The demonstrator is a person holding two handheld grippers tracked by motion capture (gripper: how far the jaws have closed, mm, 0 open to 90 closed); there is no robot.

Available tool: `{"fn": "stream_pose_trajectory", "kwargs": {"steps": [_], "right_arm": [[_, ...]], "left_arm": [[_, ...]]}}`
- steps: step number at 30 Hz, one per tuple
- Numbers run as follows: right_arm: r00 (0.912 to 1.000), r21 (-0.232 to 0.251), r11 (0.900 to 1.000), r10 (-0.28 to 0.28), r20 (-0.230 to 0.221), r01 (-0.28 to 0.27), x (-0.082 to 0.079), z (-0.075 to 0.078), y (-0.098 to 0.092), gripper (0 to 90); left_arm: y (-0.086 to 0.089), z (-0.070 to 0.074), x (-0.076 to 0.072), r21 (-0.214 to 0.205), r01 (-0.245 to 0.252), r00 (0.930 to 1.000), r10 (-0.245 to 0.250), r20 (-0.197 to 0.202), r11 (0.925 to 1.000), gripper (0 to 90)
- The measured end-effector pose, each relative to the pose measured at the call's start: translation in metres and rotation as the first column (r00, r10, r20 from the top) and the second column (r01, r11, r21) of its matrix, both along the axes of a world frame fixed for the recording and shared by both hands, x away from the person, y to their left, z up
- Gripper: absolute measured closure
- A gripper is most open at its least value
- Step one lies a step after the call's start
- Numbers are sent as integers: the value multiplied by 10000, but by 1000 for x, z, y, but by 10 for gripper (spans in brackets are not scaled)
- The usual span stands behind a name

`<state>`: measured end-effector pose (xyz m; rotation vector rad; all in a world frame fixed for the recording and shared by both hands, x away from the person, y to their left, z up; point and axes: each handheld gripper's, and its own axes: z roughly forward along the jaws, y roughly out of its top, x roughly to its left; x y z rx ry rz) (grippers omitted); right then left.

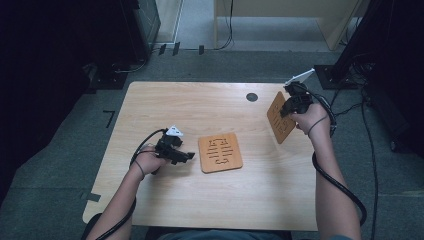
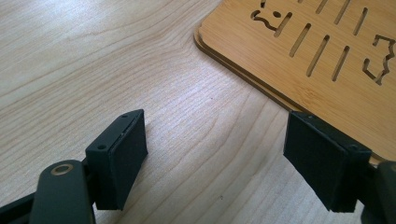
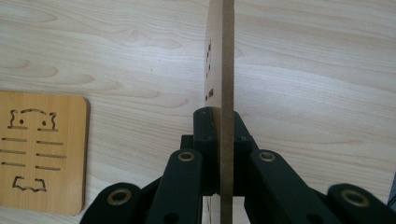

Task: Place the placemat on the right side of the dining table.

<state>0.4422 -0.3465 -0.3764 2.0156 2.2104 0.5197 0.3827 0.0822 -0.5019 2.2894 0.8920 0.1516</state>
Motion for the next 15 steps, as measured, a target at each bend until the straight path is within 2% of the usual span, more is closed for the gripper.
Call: {"fn": "stream_pose_trajectory", "kwargs": {"steps": [9,11,12,15], "right_arm": [[9993,-24,9995,-330,-188,329,2,-6,-10,874],[9989,-78,9992,-405,-221,403,2,-6,-10,874],[9980,-324,9978,-588,-236,580,2,-8,-13,874],[9967,-385,9964,-764,-285,753,3,-10,-16,874]], "left_arm": [[0,0,0,-14,22,10000,-22,-2,10000,203],[0,0,0,-17,18,10000,-18,-3,10000,203],[0,0,0,-28,13,10000,-13,-2,10000,203],[0,0,0,-26,10,10000,-10,-3,10000,203]]}}
